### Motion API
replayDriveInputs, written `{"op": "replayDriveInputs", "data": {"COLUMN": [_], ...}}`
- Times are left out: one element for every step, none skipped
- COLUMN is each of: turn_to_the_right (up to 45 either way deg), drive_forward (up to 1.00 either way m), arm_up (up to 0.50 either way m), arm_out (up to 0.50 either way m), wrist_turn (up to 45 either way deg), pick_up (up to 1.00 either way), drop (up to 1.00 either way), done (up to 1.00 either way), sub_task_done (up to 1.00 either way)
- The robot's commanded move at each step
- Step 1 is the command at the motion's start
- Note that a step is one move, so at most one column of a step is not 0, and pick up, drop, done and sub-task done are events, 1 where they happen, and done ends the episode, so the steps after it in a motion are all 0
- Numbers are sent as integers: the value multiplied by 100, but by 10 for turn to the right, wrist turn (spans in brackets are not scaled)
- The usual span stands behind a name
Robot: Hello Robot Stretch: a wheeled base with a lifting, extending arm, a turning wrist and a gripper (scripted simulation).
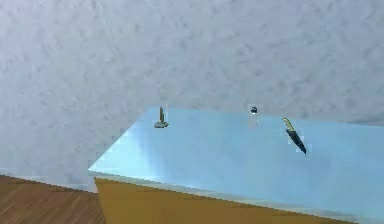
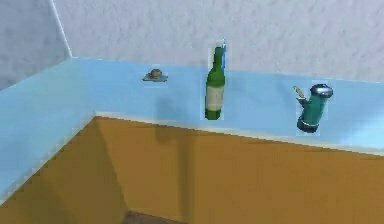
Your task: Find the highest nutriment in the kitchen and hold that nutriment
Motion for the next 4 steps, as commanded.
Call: {"op": "replayDriveInputs", "data": {"turn_to_the_right": [450, 450, 330, 0], "drive_forward": [0, 0, 0, 40], "arm_up": [0, 0, 0, 0], "arm_out": [0, 0, 0, 0], "wrist_turn": [0, 0, 0, 0], "pick_up": [0, 0, 0, 0], "drop": [0, 0, 0, 0], "done": [0, 0, 0, 0], "sub_task_done": [0, 0, 0, 0]}}
